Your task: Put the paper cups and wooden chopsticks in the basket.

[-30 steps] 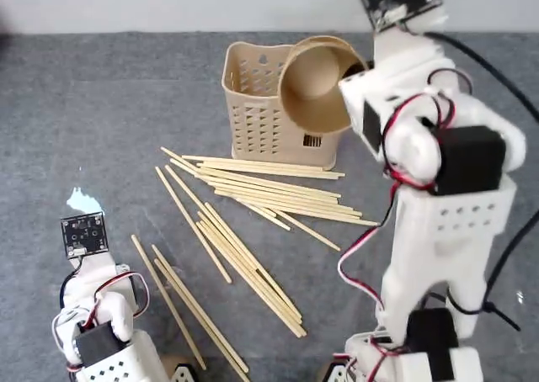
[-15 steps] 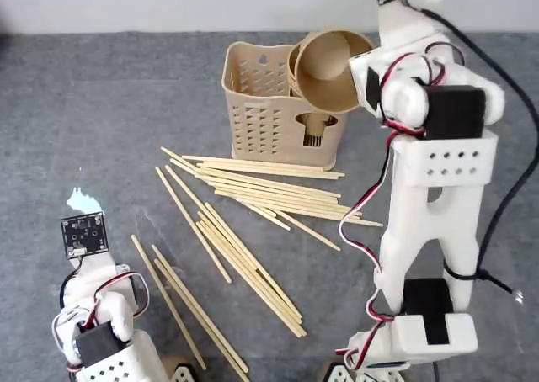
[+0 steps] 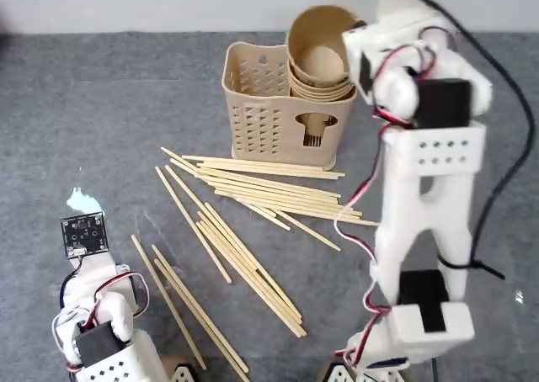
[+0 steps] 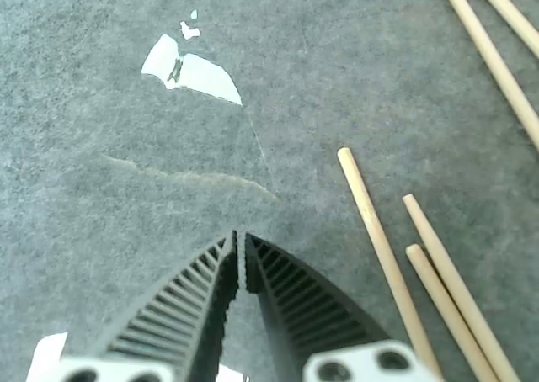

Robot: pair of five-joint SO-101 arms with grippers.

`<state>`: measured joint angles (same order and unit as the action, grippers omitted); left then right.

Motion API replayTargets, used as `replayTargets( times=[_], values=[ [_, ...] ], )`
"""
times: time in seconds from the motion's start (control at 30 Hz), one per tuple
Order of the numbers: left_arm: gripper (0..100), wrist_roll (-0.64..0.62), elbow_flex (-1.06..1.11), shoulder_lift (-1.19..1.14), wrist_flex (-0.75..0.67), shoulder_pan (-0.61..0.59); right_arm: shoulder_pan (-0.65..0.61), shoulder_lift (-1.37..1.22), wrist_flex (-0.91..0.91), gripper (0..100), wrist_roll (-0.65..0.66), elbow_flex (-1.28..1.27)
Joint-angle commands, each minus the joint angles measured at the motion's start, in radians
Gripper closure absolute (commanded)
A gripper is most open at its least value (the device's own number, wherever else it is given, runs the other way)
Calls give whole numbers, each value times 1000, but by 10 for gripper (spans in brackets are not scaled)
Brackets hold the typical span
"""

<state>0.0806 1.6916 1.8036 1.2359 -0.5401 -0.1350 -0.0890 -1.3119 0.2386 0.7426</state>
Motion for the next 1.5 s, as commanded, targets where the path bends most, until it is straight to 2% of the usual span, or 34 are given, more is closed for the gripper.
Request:
replayTargets(
  times=[0.0,0.3,0.37,0.47,0.57,0.83,1.07,1.3,1.47],
  values=[
    [986,2,-8,17,5,5,-30,-33,54,801,-9,46],
    [986,2,-8,17,5,5,-38,-70,1,809,-12,46],
    [986,2,-8,17,5,5,-38,-39,-42,863,-12,46],
    [986,2,-8,17,5,5,-38,-24,-85,995,-12,41],
    [986,2,-8,17,5,5,-31,-70,-131,969,-12,40],
    [986,5,-8,17,5,5,-35,-205,-205,989,-14,49],
    [986,2,-8,17,5,5,-82,-48,-275,983,-14,160],
    [986,2,-8,17,5,5,-242,74,-479,983,-12,163],
    [986,2,-8,17,5,5,-295,131,-484,983,-12,-3]
  ],
)
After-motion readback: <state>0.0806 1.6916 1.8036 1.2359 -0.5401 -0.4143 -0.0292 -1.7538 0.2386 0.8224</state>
